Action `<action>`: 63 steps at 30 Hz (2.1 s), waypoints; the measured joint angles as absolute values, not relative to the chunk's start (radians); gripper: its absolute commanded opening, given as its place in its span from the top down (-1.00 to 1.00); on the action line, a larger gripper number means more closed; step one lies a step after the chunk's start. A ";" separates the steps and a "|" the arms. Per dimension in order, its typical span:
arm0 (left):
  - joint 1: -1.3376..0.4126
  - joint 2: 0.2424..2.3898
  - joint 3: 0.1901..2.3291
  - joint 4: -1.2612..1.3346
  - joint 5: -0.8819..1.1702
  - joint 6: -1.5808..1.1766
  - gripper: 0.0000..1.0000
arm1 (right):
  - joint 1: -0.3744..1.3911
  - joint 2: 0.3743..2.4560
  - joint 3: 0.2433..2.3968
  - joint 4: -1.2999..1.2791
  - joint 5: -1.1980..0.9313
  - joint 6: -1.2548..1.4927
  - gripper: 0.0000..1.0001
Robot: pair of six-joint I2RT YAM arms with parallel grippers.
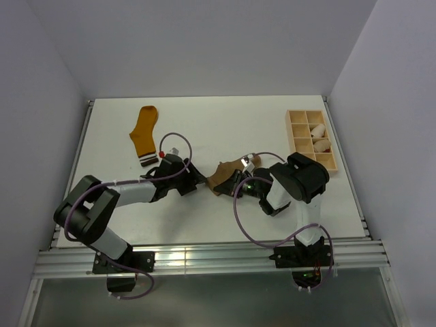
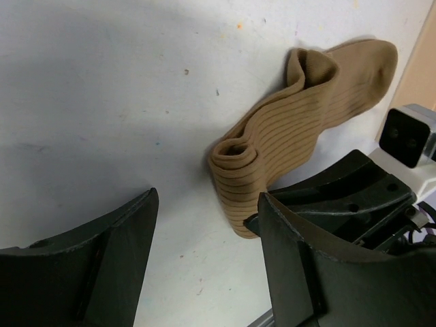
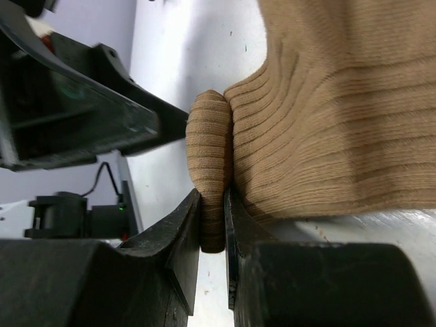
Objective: Roll the socks
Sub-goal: Roll the sock at the center of the board.
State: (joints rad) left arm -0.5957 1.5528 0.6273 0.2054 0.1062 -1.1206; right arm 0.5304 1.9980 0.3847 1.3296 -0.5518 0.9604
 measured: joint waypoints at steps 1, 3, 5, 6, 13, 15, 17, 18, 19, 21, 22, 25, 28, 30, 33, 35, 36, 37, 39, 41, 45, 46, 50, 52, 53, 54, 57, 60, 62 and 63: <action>-0.598 1.562 0.627 0.209 0.109 -1.121 -0.33 | 0.528 2.004 0.385 1.340 -0.557 0.975 1.00; -0.600 1.579 0.628 0.236 0.117 -1.123 -0.33 | 0.524 2.012 0.385 1.349 -0.565 0.993 1.00; -0.602 1.592 0.629 0.260 0.123 -1.124 -0.33 | 0.522 2.022 0.385 1.360 -0.570 1.012 1.00; -0.602 1.598 0.630 0.272 0.127 -1.124 -0.32 | 0.519 2.027 0.385 1.366 -0.572 1.022 1.00; -0.607 1.661 0.672 0.313 0.146 -1.123 -0.24 | 0.505 2.054 0.385 1.407 -0.593 1.080 1.00; -0.609 1.672 0.680 0.315 0.146 -1.123 -0.23 | 0.505 2.058 0.385 1.413 -0.594 1.087 1.00; -0.613 1.684 0.690 0.318 0.147 -1.123 -0.22 | 0.503 2.059 0.385 1.415 -0.595 1.092 1.00; -0.614 1.691 0.694 0.322 0.149 -1.124 -0.22 | 0.503 2.060 0.385 1.416 -0.596 1.093 1.00; -0.616 1.698 0.699 0.328 0.151 -1.124 -0.22 | 0.503 2.060 0.385 1.417 -0.596 1.095 1.00; -0.618 1.708 0.706 0.337 0.154 -1.124 -0.21 | 0.501 2.063 0.385 1.420 -0.596 1.100 1.00; -0.619 1.713 0.708 0.340 0.155 -1.124 -0.18 | 0.500 2.064 0.385 1.423 -0.596 1.104 1.00; -0.619 1.726 0.717 0.344 0.158 -1.129 -0.13 | 0.498 2.068 0.385 1.428 -0.597 1.112 1.00; -0.621 1.741 0.730 0.343 0.159 -1.131 -0.03 | 0.497 2.069 0.385 1.429 -0.597 1.117 0.99; -0.624 1.750 0.738 0.342 0.159 -1.131 0.06 | 0.497 2.069 0.385 1.429 -0.597 1.119 0.99; -0.625 1.763 0.743 0.339 0.156 -1.132 0.35 | 0.497 2.069 0.385 1.430 -0.598 1.119 0.98; -0.627 1.770 0.748 0.330 0.152 -1.130 0.52 | 0.496 2.069 0.385 1.430 -0.600 1.119 0.95; -0.628 1.772 0.750 0.326 0.151 -1.129 0.59 | 0.497 2.069 0.385 1.430 -0.601 1.118 0.94; -0.629 1.774 0.754 0.319 0.149 -1.127 0.78 | 0.496 2.069 0.385 1.430 -0.601 1.117 0.89; -0.631 1.774 0.759 0.310 0.144 -1.126 0.98 | 0.496 2.067 0.385 1.428 -0.603 1.111 0.82; -0.633 1.774 0.770 0.292 0.138 -1.120 0.99 | 0.496 2.058 0.385 1.419 -0.602 1.096 0.64; -0.643 1.774 0.796 0.241 0.114 -1.118 0.99 | 0.496 1.983 0.374 1.327 -0.583 1.037 0.30; -0.645 1.772 0.801 0.230 0.105 -1.118 0.99 | 0.496 1.956 0.372 1.297 -0.577 1.018 0.19; -0.649 1.750 0.810 0.168 0.044 -1.120 0.99 | 0.497 1.766 0.373 1.071 -0.535 0.899 -0.02; -0.649 1.732 0.811 0.127 -0.001 -1.120 0.99 | 0.504 1.641 0.384 0.928 -0.495 0.814 -0.12; -0.649 1.725 0.814 0.105 -0.020 -1.120 0.99 | 0.507 1.595 0.395 0.874 -0.473 0.779 -0.16; -0.649 1.719 0.817 0.087 -0.036 -1.120 0.99 | 0.521 1.538 0.418 0.793 -0.430 0.728 -0.23; -0.649 1.696 0.819 0.036 -0.091 -1.119 0.99 | 0.606 1.441 0.504 0.614 -0.296 0.591 -0.32; -0.648 1.673 0.817 -0.008 -0.132 -1.115 0.99 | 0.726 1.415 0.595 0.480 -0.159 0.466 -0.37; -0.648 1.657 0.812 -0.032 -0.153 -1.111 0.99 | 0.812 1.425 0.651 0.410 -0.067 0.385 -0.38; -0.648 1.650 0.809 -0.041 -0.159 -1.108 0.99 | 0.844 1.436 0.672 0.384 -0.025 0.350 -0.38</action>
